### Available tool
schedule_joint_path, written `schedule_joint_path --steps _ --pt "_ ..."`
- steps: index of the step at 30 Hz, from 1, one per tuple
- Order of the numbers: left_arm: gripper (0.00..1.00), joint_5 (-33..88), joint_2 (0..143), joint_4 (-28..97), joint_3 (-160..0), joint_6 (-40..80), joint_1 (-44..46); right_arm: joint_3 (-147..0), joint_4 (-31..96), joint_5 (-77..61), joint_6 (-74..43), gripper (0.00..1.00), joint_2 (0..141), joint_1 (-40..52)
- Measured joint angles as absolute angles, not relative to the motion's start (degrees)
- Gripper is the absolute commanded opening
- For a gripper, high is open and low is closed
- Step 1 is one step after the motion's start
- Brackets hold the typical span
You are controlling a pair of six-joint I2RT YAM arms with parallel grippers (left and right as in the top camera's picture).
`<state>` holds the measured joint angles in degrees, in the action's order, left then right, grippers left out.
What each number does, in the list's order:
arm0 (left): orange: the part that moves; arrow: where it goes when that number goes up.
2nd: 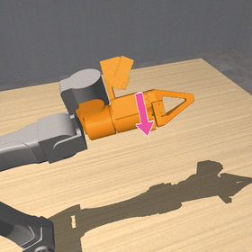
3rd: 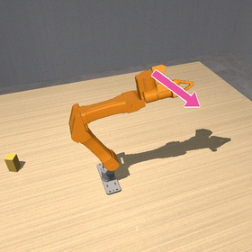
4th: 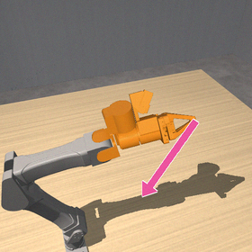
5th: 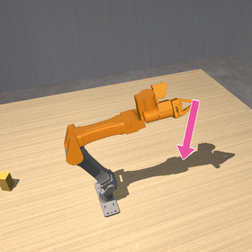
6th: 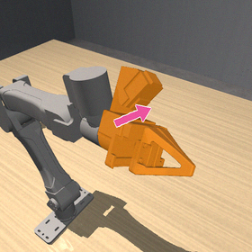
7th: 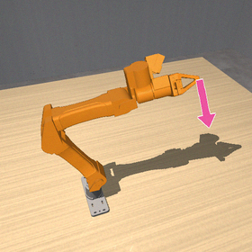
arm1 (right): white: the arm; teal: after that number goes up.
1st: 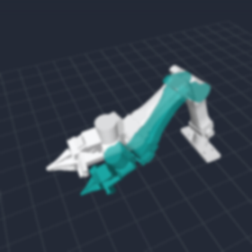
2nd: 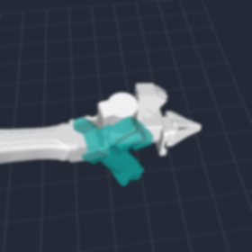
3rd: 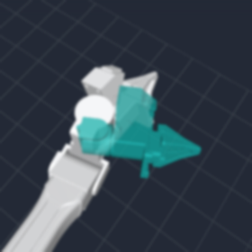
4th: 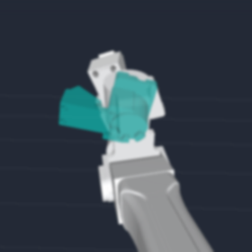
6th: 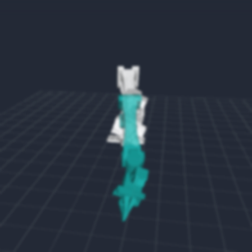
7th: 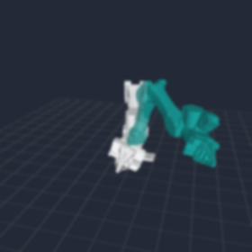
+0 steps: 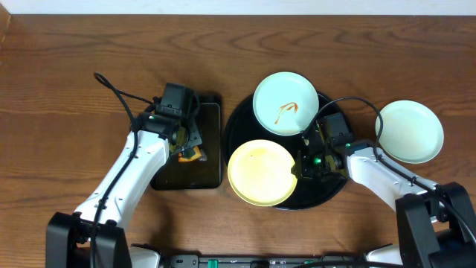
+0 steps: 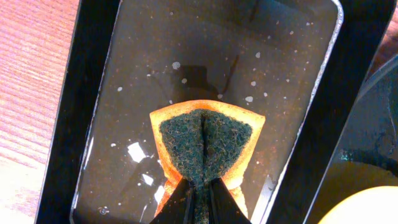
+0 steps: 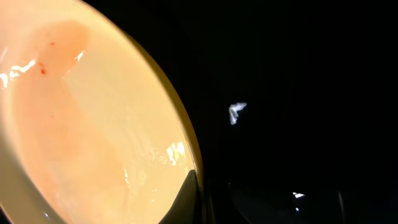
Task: Clean dirty plates on tray and stack at the side
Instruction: 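Return the sponge to the black tray with left gripper, then lift the yellow plate with right gripper toward the right side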
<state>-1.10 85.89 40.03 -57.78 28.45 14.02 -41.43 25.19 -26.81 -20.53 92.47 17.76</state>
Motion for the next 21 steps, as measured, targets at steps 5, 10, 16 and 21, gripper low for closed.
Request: schedule_joint_path --steps 5,10,16,21 --pt "0.08 -1.3 85.89 40.05 -57.78 28.45 14.02 -41.43 24.43 -26.96 -20.1 0.01 92.47 17.76" --pt "0.08 -1.39 85.89 40.07 -57.78 28.45 14.02 -41.67 27.18 -24.12 -19.57 0.01 90.48 17.76" --pt "0.08 -1.5 85.89 40.1 -57.78 28.45 14.02 -45.28 34.02 -12.84 -18.22 0.01 82.08 17.76" --pt "0.08 -1.5 85.89 40.07 -57.78 28.45 14.02 -46.78 33.85 -3.33 -14.0 0.01 74.48 17.76"
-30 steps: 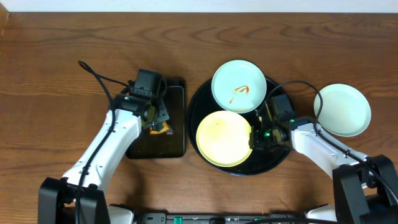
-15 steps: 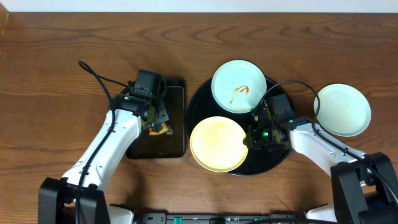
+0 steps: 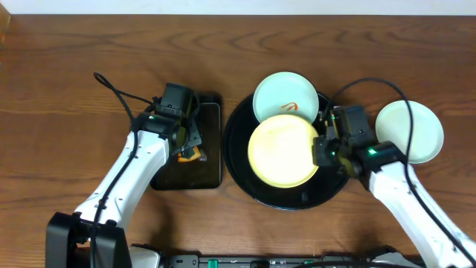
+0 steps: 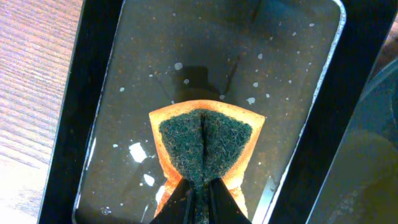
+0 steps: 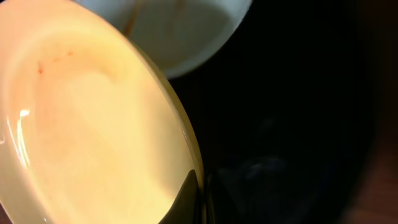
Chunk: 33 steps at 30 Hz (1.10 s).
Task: Clean dirty plates on tray and stack at the side
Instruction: 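Lift the yellow plate with right gripper toward the right side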
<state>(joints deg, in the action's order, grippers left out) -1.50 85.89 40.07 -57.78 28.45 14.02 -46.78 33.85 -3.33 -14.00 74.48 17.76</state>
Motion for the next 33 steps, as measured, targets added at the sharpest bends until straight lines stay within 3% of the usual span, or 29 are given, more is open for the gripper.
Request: schedule_joint_path --steps 10,23,33 --pt "0.07 -1.52 85.89 40.05 -57.78 28.38 14.02 -46.81 33.1 17.96 -2.85 0.01 67.31 19.75" --pt "0.08 -1.52 85.89 40.05 -57.76 28.23 14.02 -46.83 25.32 40.95 6.39 0.01 66.57 32.95" --pt "0.08 -1.5 85.89 40.05 -57.76 28.23 14.02 -46.83 20.69 47.7 11.09 0.01 66.57 35.88"
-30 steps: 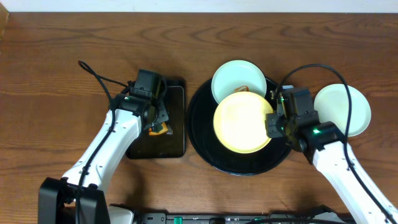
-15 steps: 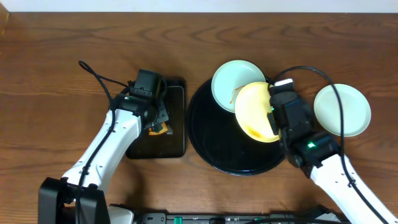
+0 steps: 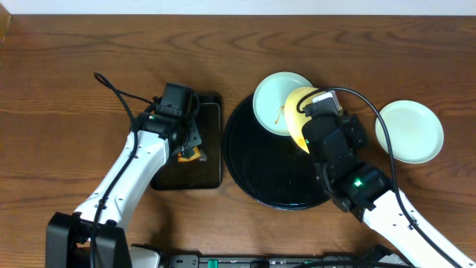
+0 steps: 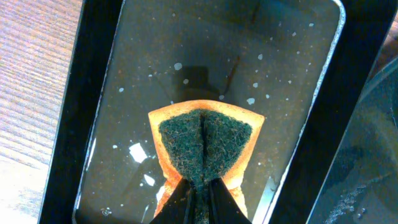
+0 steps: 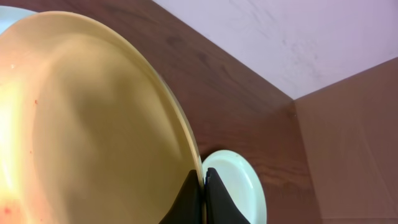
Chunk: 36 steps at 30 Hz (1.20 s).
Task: Clean dirty plates on tray and stack at the side
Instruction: 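Lift the yellow plate with right gripper toward the right side, then stack the yellow plate onto the pale green plate at right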
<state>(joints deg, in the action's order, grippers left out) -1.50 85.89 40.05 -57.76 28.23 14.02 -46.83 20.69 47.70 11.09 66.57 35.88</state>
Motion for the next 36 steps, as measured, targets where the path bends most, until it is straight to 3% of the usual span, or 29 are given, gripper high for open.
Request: schedule_joint_path --steps 8,13,24,29,36 --pt "0.08 -1.52 85.89 40.05 -57.76 28.23 14.02 -46.83 20.27 48.49 11.0 0.01 66.57 35.86" --pt "0.08 -1.5 85.89 40.05 -57.76 28.23 14.02 -46.83 23.38 46.04 2.87 0.01 66.57 33.91" --pt "0.08 -1.5 85.89 40.05 -57.76 28.23 14.02 -46.85 28.01 31.42 -21.19 0.01 68.9 15.81" --pt "0.08 -1.52 85.89 40.03 -57.76 28.23 14.02 -46.85 25.04 25.47 -17.26 0.01 68.95 13.72" --pt "0.08 -1.52 85.89 40.03 -57.76 28.23 14.02 -46.85 23.24 23.94 -3.62 0.01 68.49 18.72"
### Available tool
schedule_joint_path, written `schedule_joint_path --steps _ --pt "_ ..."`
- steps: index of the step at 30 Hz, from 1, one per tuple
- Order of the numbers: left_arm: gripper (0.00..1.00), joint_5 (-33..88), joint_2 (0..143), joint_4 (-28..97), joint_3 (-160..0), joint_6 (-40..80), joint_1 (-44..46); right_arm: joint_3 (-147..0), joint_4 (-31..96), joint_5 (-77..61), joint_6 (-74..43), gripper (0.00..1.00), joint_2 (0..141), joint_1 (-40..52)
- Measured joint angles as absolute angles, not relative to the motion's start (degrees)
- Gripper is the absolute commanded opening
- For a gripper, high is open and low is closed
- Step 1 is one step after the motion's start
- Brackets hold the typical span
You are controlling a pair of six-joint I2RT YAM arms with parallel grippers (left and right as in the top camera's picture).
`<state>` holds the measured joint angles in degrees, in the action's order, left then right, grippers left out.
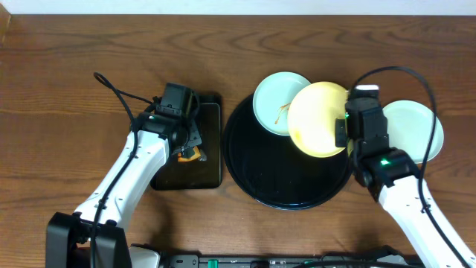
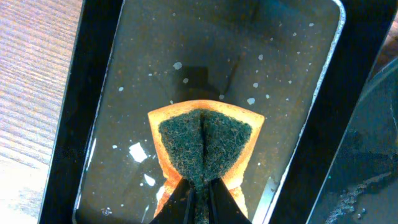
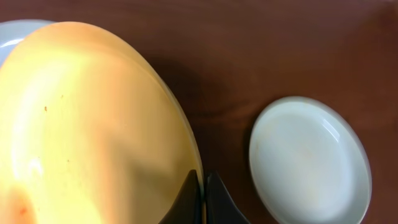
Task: Clean dirty plates on tray and stack at the side
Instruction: 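Stack the yellow plate onto the pale green plate at right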
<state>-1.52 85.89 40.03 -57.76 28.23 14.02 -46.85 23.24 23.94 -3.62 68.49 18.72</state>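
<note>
My right gripper (image 3: 202,186) is shut on the rim of a yellow plate (image 1: 318,117), held lifted over the right part of the round black tray (image 1: 282,186). A pale green plate (image 1: 277,100) with a red-brown smear rests at the tray's back, partly under the yellow plate (image 3: 87,124). Another pale green plate (image 1: 413,130) lies on the table to the right of the tray; the same side plate (image 3: 308,155) shows in the right wrist view. My left gripper (image 2: 199,190) is shut on an orange sponge with a dark green scrub face (image 2: 205,140) over the black rectangular tray (image 2: 99,93).
The rectangular tray (image 1: 212,104) holds wet droplets and stands left of the round tray. Cables run from both arms across the wooden table (image 1: 67,82).
The right gripper has moved right and toward the side plate with the yellow plate, which now faces more flat and upward instead of standing on edge. The left arm has not moved.
The yellow plate lay at the front left of the round tray with my right gripper shut on its rim. Then it was over the tray's middle, then raised on edge near the smeared plate, and now it is over the tray's right part. The left gripper held the sponge throughout.
</note>
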Motion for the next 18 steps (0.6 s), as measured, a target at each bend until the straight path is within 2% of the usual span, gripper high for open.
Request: schedule_joint_path --steps 12,18 --pt "0.08 -1.52 85.89 40.05 -57.74 28.23 14.02 -46.87 14.0 50.7 20.18 0.01 66.46 39.9" --pt "0.08 -1.52 85.89 40.05 -57.71 28.23 14.02 -46.87 10.04 58.0 26.72 0.01 66.46 43.0"
